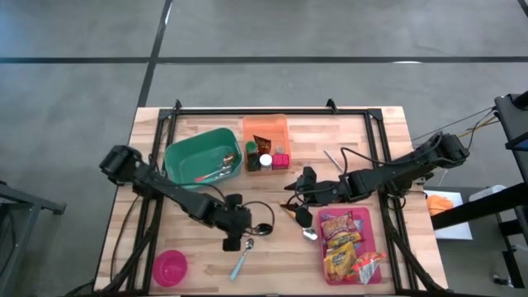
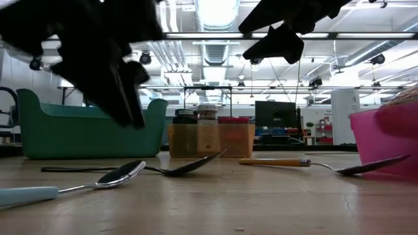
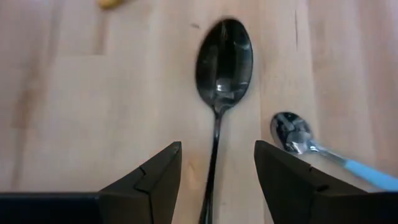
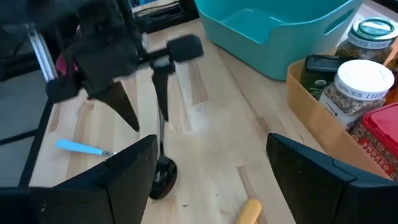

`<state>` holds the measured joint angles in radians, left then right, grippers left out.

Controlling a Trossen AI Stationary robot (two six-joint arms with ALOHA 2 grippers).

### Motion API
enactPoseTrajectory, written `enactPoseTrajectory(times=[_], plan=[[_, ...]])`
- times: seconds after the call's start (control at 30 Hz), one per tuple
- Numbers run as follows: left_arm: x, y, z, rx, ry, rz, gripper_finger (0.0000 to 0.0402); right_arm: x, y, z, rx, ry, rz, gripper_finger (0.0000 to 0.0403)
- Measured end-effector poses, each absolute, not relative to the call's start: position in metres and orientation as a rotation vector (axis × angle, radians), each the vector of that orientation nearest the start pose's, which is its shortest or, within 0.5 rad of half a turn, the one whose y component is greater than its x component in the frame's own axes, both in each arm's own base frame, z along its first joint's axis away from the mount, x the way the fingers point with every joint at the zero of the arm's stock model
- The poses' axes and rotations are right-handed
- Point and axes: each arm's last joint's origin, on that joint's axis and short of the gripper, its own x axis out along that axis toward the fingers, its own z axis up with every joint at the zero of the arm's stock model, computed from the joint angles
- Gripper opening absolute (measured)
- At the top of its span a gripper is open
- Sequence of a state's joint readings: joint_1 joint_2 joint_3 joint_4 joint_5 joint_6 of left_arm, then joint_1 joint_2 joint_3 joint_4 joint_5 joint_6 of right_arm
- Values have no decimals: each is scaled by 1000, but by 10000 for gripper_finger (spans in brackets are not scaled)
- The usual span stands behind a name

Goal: Pick & Place Food Item
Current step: Put the black spoon into the green bin

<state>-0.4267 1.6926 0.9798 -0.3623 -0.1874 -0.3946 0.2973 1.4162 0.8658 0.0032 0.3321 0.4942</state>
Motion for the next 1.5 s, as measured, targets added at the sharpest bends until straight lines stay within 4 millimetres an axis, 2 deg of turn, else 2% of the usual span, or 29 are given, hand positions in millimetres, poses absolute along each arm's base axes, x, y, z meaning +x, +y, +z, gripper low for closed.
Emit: enactPoseTrajectory(times=[0.27,0.6,1.03,1.1,1.2,1.4,1.5], plan=[[309,-134,138,58,1149,-20,201,289,81,235,275,510,-148,299],[310,-133,136,32,1149,-1,201,288,84,235,276,513,-138,299],[311,-135,123,18,1192,-10,198,289,84,237,278,498,-135,299],[311,-135,123,17,1192,-11,186,289,84,237,278,498,-135,299],[311,-135,122,-15,1190,9,147,289,84,237,278,498,-135,299],[311,-135,122,-68,1183,60,25,289,84,237,279,496,-135,299],[311,-134,122,-93,1175,105,8,289,84,237,279,496,-135,299]])
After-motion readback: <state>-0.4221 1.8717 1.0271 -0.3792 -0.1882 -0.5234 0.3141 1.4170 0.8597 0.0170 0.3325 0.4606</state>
